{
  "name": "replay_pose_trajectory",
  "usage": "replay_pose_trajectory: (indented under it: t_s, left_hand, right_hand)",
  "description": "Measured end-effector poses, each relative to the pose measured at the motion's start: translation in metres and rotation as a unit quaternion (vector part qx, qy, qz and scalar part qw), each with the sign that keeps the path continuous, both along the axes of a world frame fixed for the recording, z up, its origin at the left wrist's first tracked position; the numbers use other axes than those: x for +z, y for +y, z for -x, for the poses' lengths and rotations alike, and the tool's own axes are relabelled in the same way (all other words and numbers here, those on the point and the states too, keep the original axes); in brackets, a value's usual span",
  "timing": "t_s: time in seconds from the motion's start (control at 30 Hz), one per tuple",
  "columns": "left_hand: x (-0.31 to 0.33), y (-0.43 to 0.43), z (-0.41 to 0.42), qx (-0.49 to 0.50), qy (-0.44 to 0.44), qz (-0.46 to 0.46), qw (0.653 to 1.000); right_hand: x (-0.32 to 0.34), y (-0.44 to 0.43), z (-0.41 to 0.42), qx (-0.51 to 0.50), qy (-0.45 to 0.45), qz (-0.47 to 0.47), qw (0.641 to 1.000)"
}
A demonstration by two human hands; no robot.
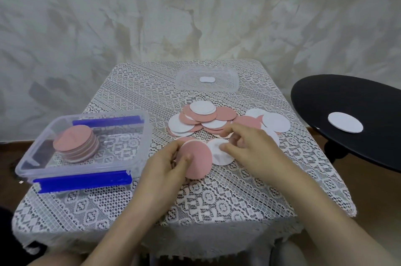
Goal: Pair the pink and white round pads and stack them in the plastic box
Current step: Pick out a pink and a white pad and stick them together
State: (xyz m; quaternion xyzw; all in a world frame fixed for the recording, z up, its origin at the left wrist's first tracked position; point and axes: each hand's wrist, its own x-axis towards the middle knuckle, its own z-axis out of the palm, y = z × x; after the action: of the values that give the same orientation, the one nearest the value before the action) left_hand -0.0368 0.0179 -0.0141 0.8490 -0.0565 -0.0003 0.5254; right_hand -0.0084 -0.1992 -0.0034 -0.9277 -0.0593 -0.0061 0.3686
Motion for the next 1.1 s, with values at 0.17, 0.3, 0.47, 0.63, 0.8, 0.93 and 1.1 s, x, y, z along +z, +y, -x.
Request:
replay_pose_trajectory:
  t_s: [0.17, 0.3, 0.47, 0.63, 0.8, 0.93, 1.1]
  left_hand:
    - [-0.0002, 0.0028, 0.0005, 0.007, -0.006, -0.032, 0.999]
    - [-0.0003, 0.0012, 0.0004, 0.011, -0.006, -0.030, 0.999]
    - [-0.0009, 0.0006, 0.0000, 0.013, -0.008, -0.036, 0.999]
    - [0.0004, -0.0006, 0.0018, 0.023, 0.000, -0.036, 0.999]
    - [0.0015, -0.0002, 0.0030, 0.022, -0.003, -0.038, 0.999]
    - [0.0018, 0.0002, 0.0031, 0.024, 0.003, -0.048, 0.999]
    - [0.0014, -0.0003, 0.0034, 0.022, 0.003, -0.055, 0.998]
  right_hand:
    - [-0.0019, -0.0007, -0.0019, -0.003, 0.033, 0.166, 0.986]
    - [0.0021, 0.0028, -0.0022, -0.010, 0.043, 0.148, 0.988]
    - [0.0006, 0.0032, -0.0021, -0.019, 0.056, 0.159, 0.986]
    - [0.0019, 0.0027, 0.0014, -0.029, 0.069, 0.144, 0.987]
    - [0.0023, 0.0042, 0.0041, -0.031, 0.060, 0.092, 0.993]
    - [0.0001, -0.0002, 0.0035, -0.026, 0.037, 0.060, 0.997]
    - [-0.0007, -0.0056, 0.0052, -0.001, 0.021, 0.019, 1.000]
